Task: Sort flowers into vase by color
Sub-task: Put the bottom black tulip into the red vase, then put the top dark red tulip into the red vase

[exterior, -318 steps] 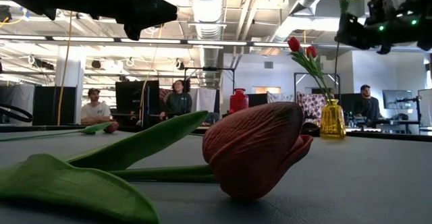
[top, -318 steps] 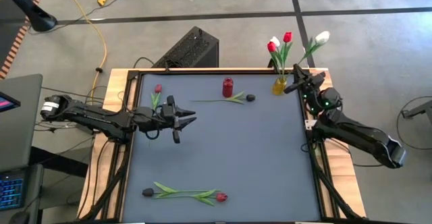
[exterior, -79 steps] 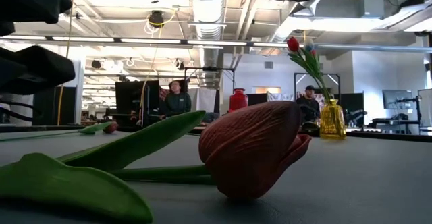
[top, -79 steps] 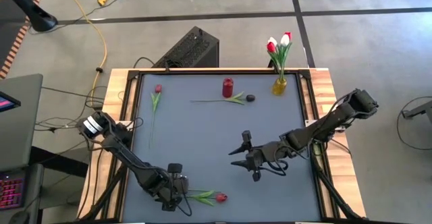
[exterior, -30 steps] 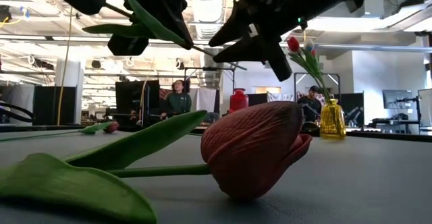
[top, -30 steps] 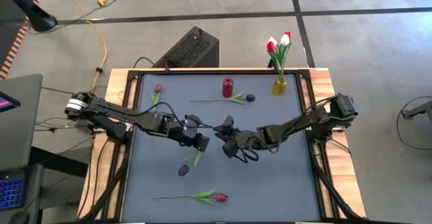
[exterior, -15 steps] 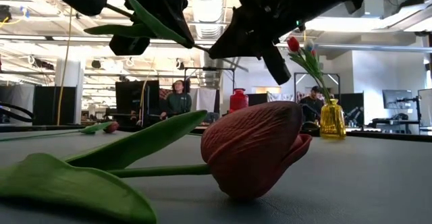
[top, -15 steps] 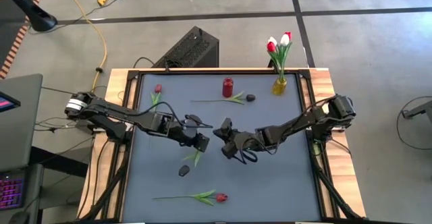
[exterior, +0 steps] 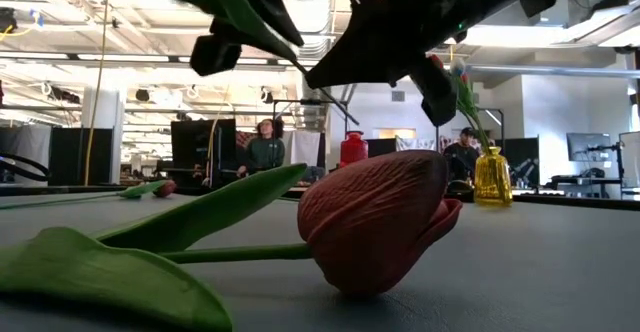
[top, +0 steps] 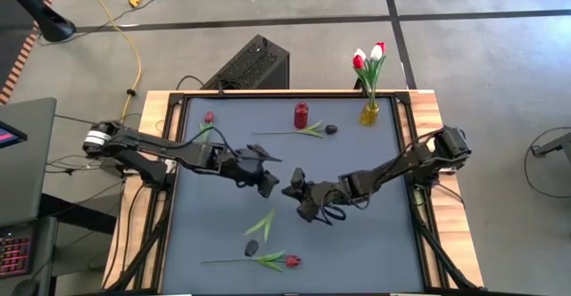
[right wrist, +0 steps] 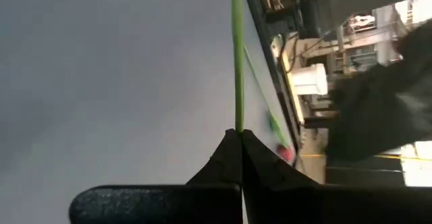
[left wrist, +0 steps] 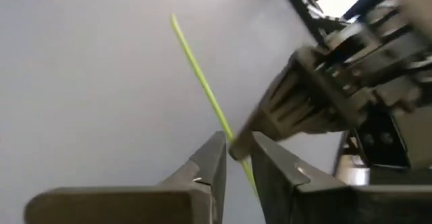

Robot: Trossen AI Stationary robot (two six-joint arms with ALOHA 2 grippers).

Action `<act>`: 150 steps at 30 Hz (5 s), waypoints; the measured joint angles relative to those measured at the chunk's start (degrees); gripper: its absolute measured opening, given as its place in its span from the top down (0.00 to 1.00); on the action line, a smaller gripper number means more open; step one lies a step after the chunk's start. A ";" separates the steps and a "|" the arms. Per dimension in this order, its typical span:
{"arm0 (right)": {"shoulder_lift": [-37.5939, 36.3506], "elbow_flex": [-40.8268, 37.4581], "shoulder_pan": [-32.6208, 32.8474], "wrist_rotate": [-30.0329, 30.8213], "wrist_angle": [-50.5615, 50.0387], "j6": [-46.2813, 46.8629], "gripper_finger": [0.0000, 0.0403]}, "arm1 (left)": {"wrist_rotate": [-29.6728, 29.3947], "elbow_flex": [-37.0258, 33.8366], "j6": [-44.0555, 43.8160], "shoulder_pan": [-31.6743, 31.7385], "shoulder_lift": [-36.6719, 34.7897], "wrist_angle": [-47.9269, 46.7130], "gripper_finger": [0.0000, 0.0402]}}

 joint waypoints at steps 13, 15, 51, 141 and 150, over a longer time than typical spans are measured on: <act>-15.64 -0.02 -9.31 -26.73 -6.61 22.18 0.96 | -15.93 -4.15 36.08 0.80 -14.37 -3.29 0.84; -18.23 -0.02 -12.76 -29.46 -6.58 25.02 0.96 | -17.24 -7.25 39.63 0.78 -16.51 0.31 0.84; -8.84 -12.89 -46.79 -24.98 42.45 56.94 0.96 | -13.75 -49.99 51.61 0.78 -22.75 69.80 0.84; -10.62 -13.31 -48.41 -24.41 19.92 58.36 0.55 | -11.92 -49.94 47.53 0.76 -22.71 66.24 0.84; -21.97 -13.31 -44.96 -29.31 4.95 58.25 0.46 | -11.44 -49.94 47.42 0.76 -22.71 66.24 0.84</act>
